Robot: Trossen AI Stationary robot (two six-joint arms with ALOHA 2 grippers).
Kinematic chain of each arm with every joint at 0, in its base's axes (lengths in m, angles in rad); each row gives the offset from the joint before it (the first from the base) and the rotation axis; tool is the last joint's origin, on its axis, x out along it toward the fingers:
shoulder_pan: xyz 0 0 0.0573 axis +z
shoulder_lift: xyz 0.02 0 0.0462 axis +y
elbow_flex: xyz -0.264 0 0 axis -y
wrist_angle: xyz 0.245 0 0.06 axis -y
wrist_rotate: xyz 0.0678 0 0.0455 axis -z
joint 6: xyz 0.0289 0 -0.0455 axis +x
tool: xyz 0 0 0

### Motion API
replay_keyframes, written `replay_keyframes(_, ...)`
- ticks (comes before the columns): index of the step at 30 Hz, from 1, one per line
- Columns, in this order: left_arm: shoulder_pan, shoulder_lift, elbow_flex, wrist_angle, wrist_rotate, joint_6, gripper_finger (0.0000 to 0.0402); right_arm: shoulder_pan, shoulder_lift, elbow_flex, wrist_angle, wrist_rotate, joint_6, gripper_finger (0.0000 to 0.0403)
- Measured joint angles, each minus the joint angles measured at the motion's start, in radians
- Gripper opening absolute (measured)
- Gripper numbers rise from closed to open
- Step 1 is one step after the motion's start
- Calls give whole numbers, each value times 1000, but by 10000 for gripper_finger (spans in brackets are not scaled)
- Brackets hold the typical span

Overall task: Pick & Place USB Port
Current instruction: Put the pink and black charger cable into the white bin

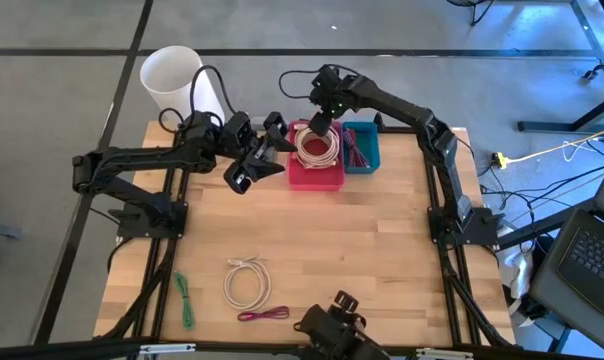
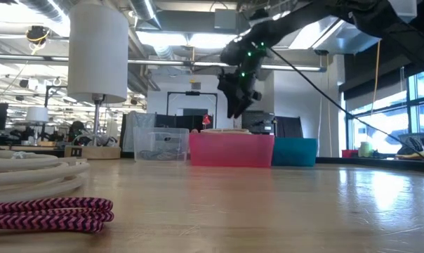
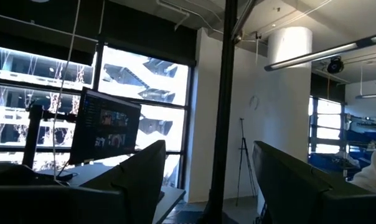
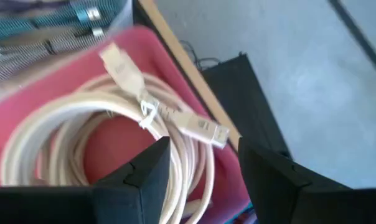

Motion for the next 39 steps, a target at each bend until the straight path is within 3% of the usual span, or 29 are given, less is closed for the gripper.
replay_keyframes(6, 0, -17, 0, -23, 30, 0, 232, 30, -2, 137, -85, 70, -21, 193)
replay_keyframes(11, 8, -72, 0, -140, 44, 63, 232, 47, -3, 240, -150, 82, -43, 193)
replay_keyframes(21, 9, -157, 0, -373, -3, 145, 232, 54, -2, 226, -254, 73, -24, 193)
replay_keyframes(29, 3, -221, 0, -961, -36, 240, 232, 131, -39, 225, -366, 3, -3, 193)
replay_keyframes(39, -82, -222, 0, -1453, -177, 400, 232, 299, -172, 225, -461, -39, 86, 193)
